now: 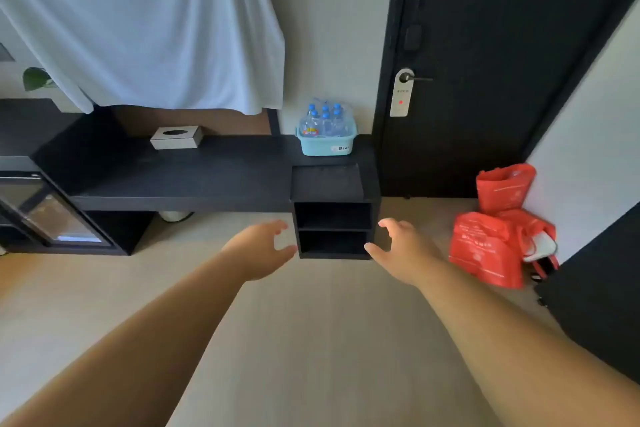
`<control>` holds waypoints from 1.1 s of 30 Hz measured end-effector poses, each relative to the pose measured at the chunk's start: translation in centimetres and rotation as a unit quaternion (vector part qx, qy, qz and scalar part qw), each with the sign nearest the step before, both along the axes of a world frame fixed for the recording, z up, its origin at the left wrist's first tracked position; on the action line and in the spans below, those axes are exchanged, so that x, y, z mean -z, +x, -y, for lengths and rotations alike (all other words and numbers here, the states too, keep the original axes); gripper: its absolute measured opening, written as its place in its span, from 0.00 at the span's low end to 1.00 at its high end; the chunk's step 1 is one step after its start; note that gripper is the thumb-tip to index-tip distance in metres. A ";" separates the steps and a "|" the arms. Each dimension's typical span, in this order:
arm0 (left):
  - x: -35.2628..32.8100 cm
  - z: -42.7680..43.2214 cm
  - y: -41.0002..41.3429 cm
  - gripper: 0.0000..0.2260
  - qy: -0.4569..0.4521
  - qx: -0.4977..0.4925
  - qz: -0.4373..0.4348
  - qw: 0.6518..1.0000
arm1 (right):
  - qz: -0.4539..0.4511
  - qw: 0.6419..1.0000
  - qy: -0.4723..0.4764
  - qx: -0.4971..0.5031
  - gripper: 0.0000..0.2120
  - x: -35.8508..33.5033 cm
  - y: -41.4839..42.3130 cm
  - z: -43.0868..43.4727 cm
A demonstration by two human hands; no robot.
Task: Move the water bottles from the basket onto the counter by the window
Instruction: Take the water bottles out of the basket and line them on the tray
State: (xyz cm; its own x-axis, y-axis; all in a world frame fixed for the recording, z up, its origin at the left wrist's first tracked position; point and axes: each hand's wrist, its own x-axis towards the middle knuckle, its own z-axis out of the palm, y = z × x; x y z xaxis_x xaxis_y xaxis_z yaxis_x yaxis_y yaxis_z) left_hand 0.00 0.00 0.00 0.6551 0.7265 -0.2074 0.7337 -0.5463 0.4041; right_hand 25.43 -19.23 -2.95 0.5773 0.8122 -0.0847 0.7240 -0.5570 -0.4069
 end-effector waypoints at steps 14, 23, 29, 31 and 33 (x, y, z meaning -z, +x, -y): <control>7.2 4.1 -0.5 0.29 -0.066 -0.003 -0.071 0.995 | -0.046 0.992 -0.118 -0.003 0.36 8.3 -1.5 5.3; 8.8 2.7 -0.3 0.28 -0.070 -0.016 -0.082 0.994 | -0.047 0.989 -0.142 -0.013 0.35 9.5 -1.3 4.1; 9.8 -0.2 0.8 0.28 -0.077 -0.006 -0.091 0.993 | -0.055 0.986 -0.156 -0.022 0.35 10.1 -0.6 1.4; 10.2 -1.7 1.4 0.28 -0.080 -0.004 -0.089 0.993 | -0.053 0.986 -0.159 -0.025 0.34 10.2 -0.2 -0.1; 10.4 -3.5 2.2 0.28 -0.085 -0.003 -0.087 0.993 | -0.051 0.985 -0.162 -0.024 0.34 10.3 0.3 -1.8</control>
